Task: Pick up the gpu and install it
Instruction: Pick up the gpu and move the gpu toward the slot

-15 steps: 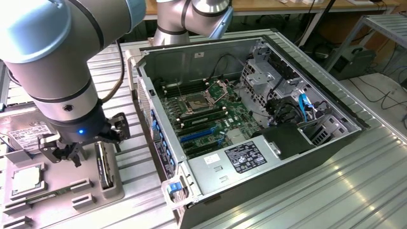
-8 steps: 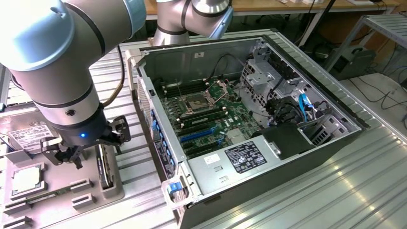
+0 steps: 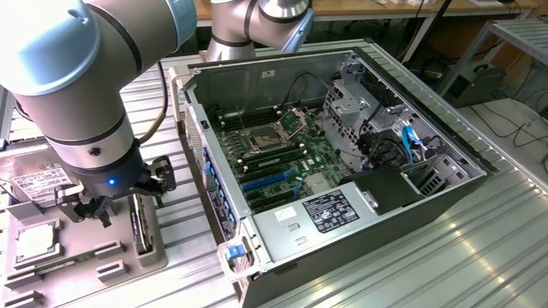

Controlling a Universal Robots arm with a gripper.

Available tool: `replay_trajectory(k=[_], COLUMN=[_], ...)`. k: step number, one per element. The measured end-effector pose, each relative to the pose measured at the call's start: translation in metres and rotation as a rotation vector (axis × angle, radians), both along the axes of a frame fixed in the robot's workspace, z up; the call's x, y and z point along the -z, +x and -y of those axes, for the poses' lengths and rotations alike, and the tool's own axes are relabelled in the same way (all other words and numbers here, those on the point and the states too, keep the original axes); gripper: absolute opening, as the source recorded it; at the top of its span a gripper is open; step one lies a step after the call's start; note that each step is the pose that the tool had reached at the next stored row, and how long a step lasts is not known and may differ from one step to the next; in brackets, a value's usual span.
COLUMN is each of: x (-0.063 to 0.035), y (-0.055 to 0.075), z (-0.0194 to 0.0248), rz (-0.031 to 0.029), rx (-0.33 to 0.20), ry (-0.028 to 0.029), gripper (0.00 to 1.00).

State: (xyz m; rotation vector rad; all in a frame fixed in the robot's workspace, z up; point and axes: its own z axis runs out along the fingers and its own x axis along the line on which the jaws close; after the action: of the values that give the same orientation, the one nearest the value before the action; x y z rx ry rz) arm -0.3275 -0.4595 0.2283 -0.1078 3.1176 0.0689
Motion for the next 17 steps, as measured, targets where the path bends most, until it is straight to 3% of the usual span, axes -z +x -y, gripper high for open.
replay_trajectory(k=[4, 7, 9, 10, 17], x=[0.0001, 0.0001, 0.0001, 0.0004, 0.0023], y=[0.0000, 0.0000, 0.0000, 0.0000, 0.0002], z=[0.0000, 0.0000, 0.0000, 0.0000, 0.0000], rz=[0.0000, 0.0000, 0.0000, 0.0001, -0.0001], rx=[0.000, 0.000, 0.000, 0.000, 0.030], ry=[0.0000, 0.0000, 0.0000, -0.0004, -0.0031], gripper=[0.84, 0.64, 0.64, 0.57, 0.57])
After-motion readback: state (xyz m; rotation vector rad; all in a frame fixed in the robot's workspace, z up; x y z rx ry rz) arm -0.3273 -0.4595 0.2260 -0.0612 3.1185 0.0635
